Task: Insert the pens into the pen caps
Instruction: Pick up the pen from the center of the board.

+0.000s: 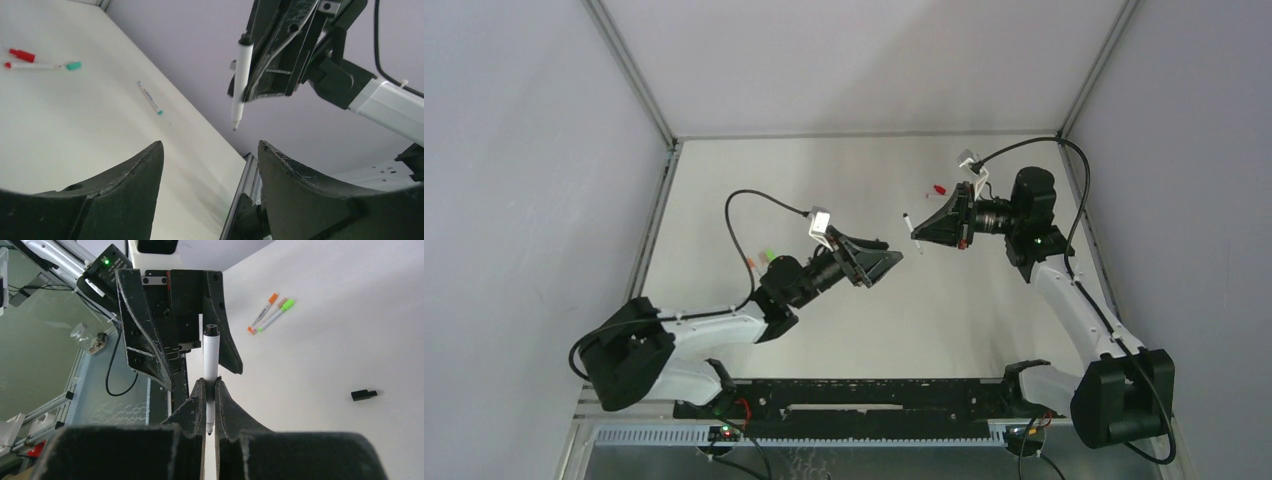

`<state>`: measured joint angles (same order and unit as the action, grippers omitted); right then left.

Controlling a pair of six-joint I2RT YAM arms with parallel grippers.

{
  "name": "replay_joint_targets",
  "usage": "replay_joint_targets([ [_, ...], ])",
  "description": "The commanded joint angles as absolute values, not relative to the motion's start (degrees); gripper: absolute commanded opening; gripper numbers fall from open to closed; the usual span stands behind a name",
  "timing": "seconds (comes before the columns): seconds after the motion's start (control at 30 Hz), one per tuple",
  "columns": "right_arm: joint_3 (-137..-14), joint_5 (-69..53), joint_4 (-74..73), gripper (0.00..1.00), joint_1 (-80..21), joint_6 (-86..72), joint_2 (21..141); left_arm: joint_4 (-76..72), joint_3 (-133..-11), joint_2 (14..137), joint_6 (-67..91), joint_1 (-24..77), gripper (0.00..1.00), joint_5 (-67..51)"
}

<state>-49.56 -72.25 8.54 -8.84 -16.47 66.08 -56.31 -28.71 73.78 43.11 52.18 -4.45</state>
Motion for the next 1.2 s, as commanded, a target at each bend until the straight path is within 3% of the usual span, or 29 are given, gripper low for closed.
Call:
replay_joint_targets([
  [0.0, -49.57, -73.43, 10.5, 0.0, -9.89, -16.61, 66.56, -65.48, -34.44, 78.39, 45.43, 53.41, 0.71, -3.35],
  [0.5, -49.57, -73.3, 10.33, 0.0, -10.45, -16.34, 67.04, -70.73, -38.62, 87.44, 49.24, 54.66, 0.54, -6.56],
  [0.87, -49.57, -73.35, 10.11, 0.0, -10.88, -16.04, 67.02, -71.09, -40.21, 89.92, 50.41, 54.76, 0.26, -7.45],
  [1.03, -49.57, -73.23, 9.7, 0.0, -11.16, -15.42, 67.24, -70.88, -39.89, 89.68, 49.88, 54.76, 0.01, -7.4],
  [1.17, -49.59, -72.8, 8.68, 0.0, -11.08, -13.97, 67.08, -70.1, -38.32, 88.65, 49.84, 54.68, 0.0, -7.32],
])
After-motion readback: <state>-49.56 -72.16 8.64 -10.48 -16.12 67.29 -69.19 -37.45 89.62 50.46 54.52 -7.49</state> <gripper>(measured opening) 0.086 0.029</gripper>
